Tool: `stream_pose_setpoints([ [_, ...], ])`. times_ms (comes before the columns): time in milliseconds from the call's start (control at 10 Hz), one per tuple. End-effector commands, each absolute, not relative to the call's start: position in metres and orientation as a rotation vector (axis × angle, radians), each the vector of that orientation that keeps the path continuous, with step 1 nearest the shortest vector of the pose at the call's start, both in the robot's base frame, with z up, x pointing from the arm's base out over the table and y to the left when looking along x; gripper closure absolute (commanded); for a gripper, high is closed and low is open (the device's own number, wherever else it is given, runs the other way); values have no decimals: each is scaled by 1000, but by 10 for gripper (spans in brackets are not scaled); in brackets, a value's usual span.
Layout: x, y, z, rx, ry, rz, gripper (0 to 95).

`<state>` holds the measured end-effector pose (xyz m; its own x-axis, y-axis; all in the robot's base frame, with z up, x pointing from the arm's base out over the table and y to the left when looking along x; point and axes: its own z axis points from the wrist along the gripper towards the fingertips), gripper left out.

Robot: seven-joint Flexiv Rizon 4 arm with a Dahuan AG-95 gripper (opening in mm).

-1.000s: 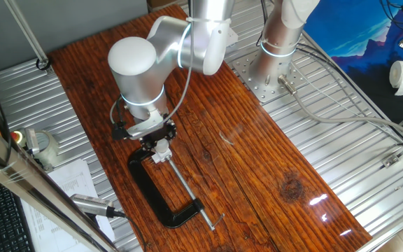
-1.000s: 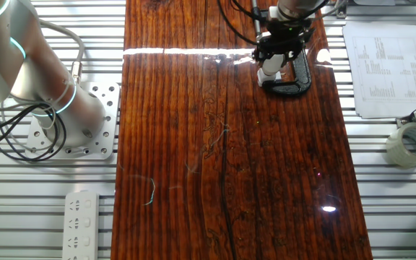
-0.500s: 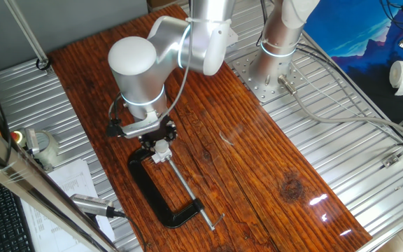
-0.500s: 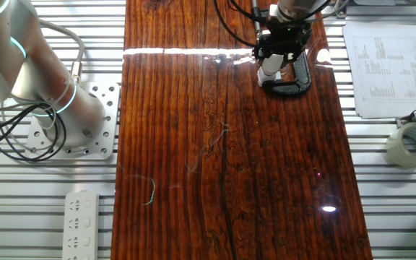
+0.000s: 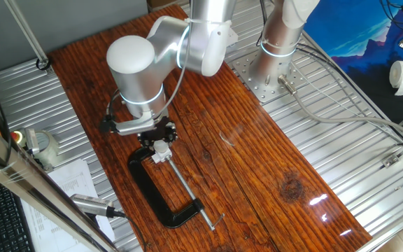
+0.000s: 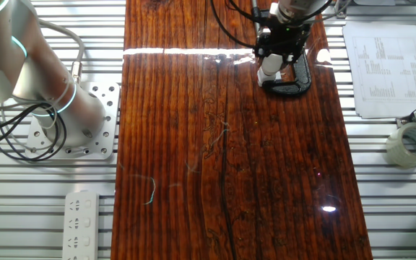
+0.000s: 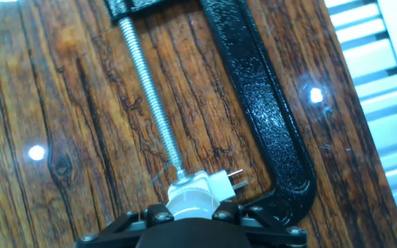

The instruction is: Install the light bulb by rotating it

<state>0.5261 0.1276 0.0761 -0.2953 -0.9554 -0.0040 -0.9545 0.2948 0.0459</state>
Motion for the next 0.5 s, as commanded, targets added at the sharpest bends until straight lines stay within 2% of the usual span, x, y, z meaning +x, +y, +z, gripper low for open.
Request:
stream_pose_setpoints([
  [100, 527, 127, 74, 1815, -2537, -58, 950],
  [500, 527, 127, 74, 1751, -2582, -54, 950],
])
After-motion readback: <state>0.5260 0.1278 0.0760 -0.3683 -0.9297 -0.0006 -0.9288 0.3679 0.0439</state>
